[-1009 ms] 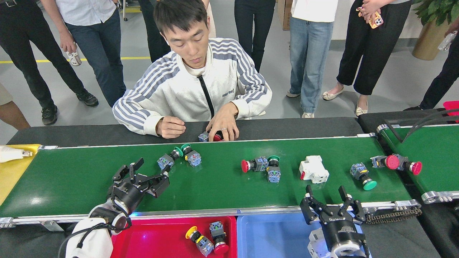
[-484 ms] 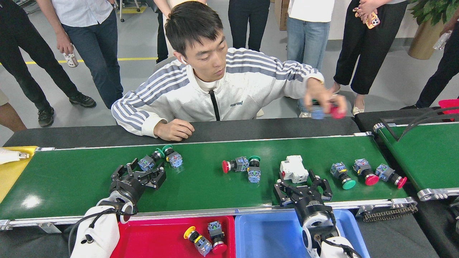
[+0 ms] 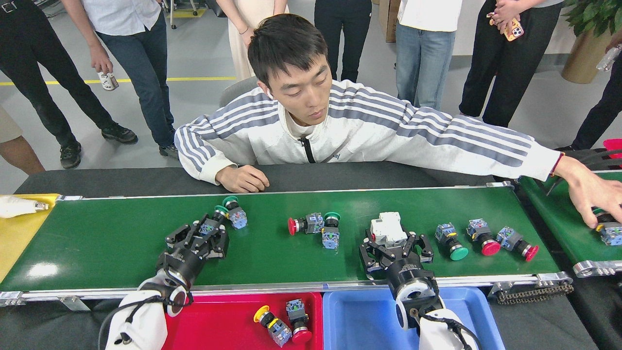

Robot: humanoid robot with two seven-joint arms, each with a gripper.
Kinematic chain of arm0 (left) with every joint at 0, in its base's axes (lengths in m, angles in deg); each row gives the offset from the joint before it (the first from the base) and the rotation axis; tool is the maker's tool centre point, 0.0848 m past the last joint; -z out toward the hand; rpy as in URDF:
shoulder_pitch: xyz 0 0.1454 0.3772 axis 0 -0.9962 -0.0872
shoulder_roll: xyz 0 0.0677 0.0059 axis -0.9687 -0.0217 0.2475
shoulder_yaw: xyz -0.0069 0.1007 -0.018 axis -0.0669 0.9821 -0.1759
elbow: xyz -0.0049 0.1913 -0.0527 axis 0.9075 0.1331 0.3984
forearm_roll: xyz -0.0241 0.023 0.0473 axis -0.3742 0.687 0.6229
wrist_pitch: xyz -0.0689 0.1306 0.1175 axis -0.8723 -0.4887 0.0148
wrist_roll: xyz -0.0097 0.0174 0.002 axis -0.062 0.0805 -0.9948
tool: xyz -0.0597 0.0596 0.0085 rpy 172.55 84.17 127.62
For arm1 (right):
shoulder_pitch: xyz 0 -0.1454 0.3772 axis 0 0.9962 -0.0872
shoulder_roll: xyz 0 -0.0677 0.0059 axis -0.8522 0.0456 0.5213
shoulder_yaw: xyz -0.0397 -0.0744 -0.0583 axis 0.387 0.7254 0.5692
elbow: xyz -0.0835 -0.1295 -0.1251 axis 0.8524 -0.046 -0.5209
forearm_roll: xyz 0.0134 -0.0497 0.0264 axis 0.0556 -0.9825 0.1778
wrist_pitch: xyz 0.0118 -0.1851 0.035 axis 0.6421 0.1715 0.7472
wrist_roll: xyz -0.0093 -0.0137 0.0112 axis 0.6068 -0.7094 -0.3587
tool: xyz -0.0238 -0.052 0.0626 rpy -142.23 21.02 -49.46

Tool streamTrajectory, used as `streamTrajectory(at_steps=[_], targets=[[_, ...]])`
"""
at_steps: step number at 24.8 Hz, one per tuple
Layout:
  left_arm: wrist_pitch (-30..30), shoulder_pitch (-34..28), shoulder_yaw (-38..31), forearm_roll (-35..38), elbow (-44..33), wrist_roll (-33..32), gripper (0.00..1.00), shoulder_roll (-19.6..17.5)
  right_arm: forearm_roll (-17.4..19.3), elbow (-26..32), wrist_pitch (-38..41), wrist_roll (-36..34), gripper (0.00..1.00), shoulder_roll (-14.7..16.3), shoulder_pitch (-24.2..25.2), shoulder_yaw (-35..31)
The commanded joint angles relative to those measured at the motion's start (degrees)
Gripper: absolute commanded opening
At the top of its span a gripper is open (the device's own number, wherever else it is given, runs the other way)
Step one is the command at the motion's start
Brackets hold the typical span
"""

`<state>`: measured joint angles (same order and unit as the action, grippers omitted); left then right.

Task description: Pick switch part from conveyor to tray

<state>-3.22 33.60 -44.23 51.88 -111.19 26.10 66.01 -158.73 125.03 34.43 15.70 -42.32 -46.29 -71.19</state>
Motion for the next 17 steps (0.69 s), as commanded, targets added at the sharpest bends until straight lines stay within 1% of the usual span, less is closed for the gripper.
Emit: streamTrajectory(at_steps=[1, 2, 3, 4, 5, 6, 7, 8, 9, 12, 14, 15, 17], targets=[[10.35, -5.41, -0.49, -0.09, -10.75, 0.21, 0.05, -1.99, 0.64, 8.26, 2.74, -1.89, 0.03, 3.00, 3.65, -0.58], [12.90, -8.58, -0.58, -0.18, -15.24, 0.04, 0.06, -2.96, 1.08, 11.69, 3.89, -2.50, 0.03, 4.06, 6.48, -0.58], [15.45, -13.15, -0.66, -0.35, -21.13, -0.05, 0.08, -4.02, 1.79, 16.26, 5.56, -3.03, 0.04, 5.29, 10.69, -0.58], [15.45, -16.92, -0.58, -0.35, -25.60, -0.05, 0.11, -4.63, 2.05, 19.68, 6.78, -3.03, 0.06, 5.90, 14.20, -0.58], [15.45, -20.35, -0.58, 0.00, -28.86, -0.31, 0.19, -4.63, 2.05, 22.58, 8.10, -3.12, 0.15, 6.43, 17.36, -0.49], [15.45, -23.09, -0.58, 0.09, -30.89, -0.75, 0.31, -4.63, 2.05, 24.00, 9.25, -3.12, 0.29, 6.69, 19.75, -0.40], [15.45, -25.46, -0.66, 0.18, -33.00, -1.54, 0.52, -4.28, 1.96, 24.61, 10.57, -3.38, 0.70, 6.52, 21.77, -0.32], [15.45, -27.39, -0.84, 0.35, -34.76, -2.51, 0.86, -3.58, 1.96, 24.61, 11.71, -4.08, 1.00, 5.90, 22.82, -0.05], [15.45, -28.54, -0.93, 0.35, -35.72, -2.86, 1.00, -2.96, 1.96, 24.44, 12.41, -4.44, 1.00, 5.81, 23.17, 0.30], [15.45, -30.47, -1.10, 0.18, -36.69, -2.86, 1.00, -1.82, 1.96, 24.53, 14.08, -4.44, 1.00, 5.73, 24.32, 1.00], [13.78, -30.56, -2.07, 0.18, -36.87, -2.86, 1.00, -1.65, 2.05, 24.61, 14.00, -4.44, 1.00, 5.46, 24.23, 0.74], [10.09, -30.73, -3.83, -0.44, -37.04, -2.86, 1.00, -0.94, 2.14, 24.70, 13.91, -4.52, 1.00, 5.37, 24.14, 0.48], [-1.16, -31.26, -7.78, -0.53, -37.31, -2.86, 1.00, 2.49, 2.40, 24.97, 13.73, -4.70, 1.00, 5.29, 24.14, -1.99]])
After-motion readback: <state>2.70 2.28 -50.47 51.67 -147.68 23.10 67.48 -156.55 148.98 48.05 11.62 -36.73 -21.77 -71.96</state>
